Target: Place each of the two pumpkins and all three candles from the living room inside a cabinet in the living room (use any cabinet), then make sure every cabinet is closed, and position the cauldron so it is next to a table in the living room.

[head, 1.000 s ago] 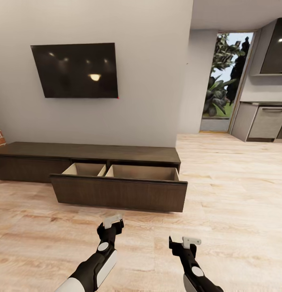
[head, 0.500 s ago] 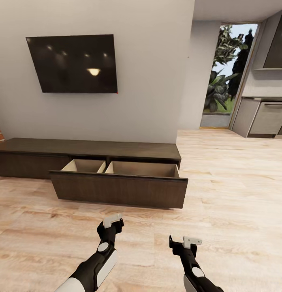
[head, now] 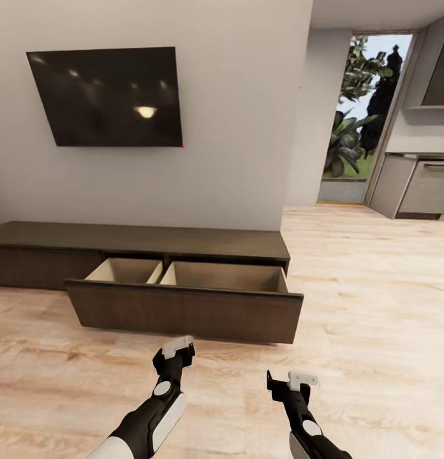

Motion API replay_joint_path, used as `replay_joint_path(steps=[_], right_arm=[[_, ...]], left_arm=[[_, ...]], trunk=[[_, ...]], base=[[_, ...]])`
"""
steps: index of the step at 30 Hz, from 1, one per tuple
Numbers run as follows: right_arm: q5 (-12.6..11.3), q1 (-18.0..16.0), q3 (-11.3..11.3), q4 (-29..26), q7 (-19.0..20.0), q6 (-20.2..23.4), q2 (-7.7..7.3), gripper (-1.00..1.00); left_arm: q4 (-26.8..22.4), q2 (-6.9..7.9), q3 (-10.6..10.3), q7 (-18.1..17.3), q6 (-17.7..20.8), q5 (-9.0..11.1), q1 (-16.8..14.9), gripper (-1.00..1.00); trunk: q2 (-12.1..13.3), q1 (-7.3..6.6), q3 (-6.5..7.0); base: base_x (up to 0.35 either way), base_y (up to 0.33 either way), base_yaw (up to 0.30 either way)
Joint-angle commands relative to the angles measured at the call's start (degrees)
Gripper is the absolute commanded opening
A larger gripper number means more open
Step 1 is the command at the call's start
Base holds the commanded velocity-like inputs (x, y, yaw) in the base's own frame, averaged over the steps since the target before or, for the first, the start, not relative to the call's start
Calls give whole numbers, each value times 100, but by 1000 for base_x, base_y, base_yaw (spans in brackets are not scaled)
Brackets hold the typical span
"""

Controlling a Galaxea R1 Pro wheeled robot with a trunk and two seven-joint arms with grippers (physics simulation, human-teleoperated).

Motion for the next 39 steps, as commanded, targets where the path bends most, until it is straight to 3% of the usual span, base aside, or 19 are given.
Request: replay_joint_path(steps=[1, 8, 23, 35, 39], right_arm=[[-53, -4, 49, 4, -35, -23, -4, 100], [-53, -4, 49, 4, -35, -23, -4, 100], [-54, -4, 40, 4, -35, -23, -4, 100], [-57, -4, 40, 4, -35, -23, -4, 100], [-62, -4, 33, -30, -15, -53, -4, 100]], left_arm=[[3, 8, -45, 38, -37, 62, -6, 100], [3, 8, -45, 38, -47, 58, -6, 100], [2, 5, -36, 44, -116, 41, -4, 100], [-4, 10, -41, 46, -142, 15, 2, 100], [-2, 12, -193, 46, -336, 20, 9, 100]], trunk=[[-2, 2, -6], [-2, 2, -6], [-2, 2, -6], [-15, 28, -227], [-21, 38, -316]], base=[[335, 0, 0], [212, 0, 0], [9, 0, 0], [0, 0, 0], [0, 0, 0]])
